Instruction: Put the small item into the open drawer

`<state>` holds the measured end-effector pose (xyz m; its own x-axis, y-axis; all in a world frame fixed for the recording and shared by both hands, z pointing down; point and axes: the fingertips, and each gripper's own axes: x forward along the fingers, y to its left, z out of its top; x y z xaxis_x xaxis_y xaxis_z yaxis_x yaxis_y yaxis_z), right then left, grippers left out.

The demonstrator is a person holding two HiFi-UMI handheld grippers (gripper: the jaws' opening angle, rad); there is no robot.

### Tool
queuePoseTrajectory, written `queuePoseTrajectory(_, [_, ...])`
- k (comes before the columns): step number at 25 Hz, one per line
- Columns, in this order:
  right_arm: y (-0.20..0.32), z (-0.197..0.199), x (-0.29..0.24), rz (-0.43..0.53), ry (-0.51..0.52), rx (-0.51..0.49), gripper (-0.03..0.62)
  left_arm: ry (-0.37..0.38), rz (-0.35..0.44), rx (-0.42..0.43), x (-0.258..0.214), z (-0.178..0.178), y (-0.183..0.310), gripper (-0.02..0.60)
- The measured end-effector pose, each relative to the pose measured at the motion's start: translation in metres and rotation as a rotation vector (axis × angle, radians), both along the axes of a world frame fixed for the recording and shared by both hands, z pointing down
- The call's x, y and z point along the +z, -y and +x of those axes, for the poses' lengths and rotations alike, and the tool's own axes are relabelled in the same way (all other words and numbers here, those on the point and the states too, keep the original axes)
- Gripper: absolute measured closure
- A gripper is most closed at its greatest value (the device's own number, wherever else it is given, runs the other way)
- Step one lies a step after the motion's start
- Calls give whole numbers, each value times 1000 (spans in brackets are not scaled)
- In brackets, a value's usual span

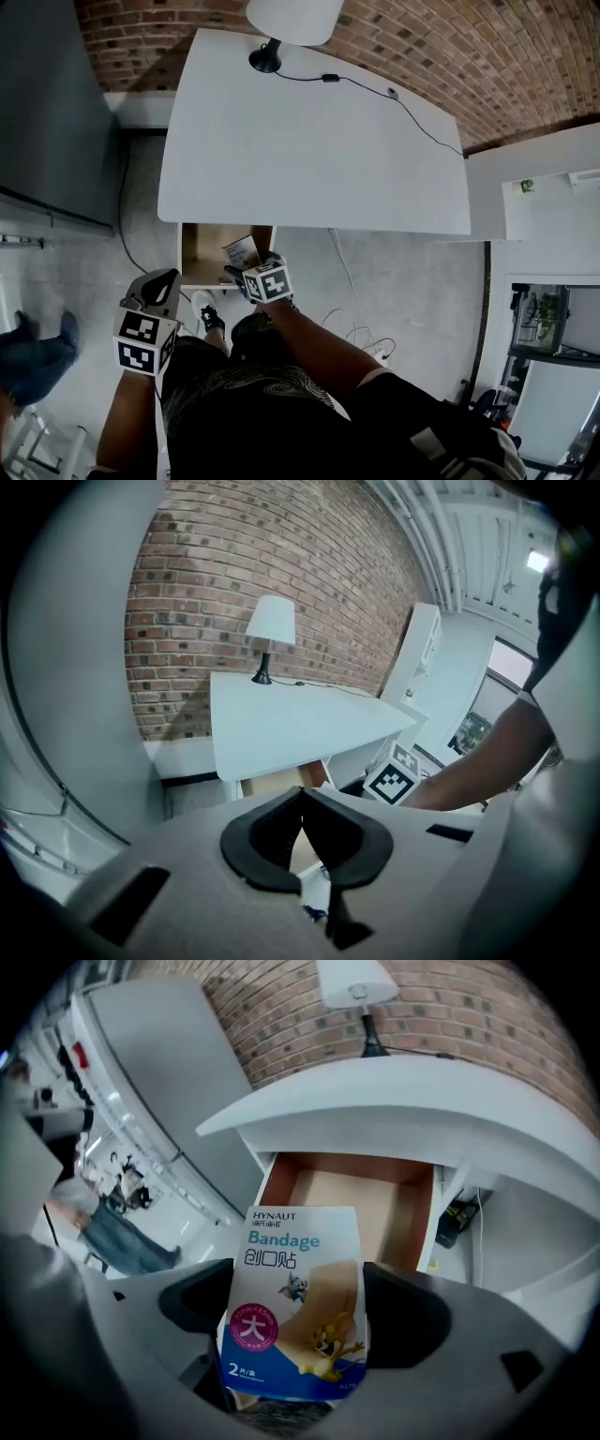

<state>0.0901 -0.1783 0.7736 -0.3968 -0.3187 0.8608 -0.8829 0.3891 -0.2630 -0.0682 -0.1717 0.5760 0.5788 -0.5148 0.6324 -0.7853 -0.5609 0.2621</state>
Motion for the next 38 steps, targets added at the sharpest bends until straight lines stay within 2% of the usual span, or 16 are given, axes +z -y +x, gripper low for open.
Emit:
queuePoseTrajectory(6, [11, -14, 41, 68, -187, -339, 176, 18, -29, -11, 15, -4, -5, 565])
queuePoseTrajectory(18, [25, -25, 127, 127, -437, -822, 177, 51, -107, -63, 56, -14, -21, 565])
queuePoseTrajectory(27, [37, -37, 165, 173, -504, -985, 177, 53, -151, -155, 77, -21, -28, 565])
queuePoseTrajectory(33, [32, -39, 178, 124, -505, -1020, 175, 30, -166, -190, 84, -20, -27, 565])
queuePoseTrajectory(38, [33, -37, 177, 110, -526, -1040, 175, 16, -163, -186, 85, -20, -23, 565])
